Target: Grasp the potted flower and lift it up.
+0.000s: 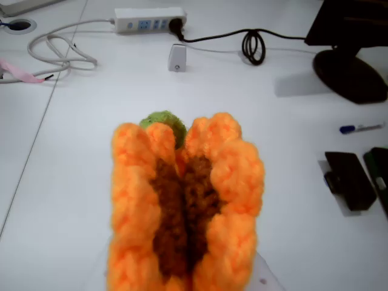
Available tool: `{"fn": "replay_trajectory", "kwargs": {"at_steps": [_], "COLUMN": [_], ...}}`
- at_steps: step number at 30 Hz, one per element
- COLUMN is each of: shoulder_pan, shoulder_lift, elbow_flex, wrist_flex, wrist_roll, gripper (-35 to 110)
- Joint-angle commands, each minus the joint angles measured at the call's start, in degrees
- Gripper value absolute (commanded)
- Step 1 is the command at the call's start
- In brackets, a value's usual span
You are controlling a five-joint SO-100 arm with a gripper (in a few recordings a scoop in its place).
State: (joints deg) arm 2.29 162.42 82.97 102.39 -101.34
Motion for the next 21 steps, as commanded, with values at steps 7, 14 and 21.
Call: {"fn": "replay_trajectory", "kwargs": {"at_steps": [7, 14, 21], "shoulder_pan": [-3.96, -3.60, -3.78], "shoulder_lift": [9.58, 13.27, 16.61], "elbow_flex": [1.41, 1.23, 1.05], "wrist_flex": [0.70, 0.79, 0.44], "wrist_roll": [-2.37, -3.16, -3.34], "gripper": [0, 0, 0]}}
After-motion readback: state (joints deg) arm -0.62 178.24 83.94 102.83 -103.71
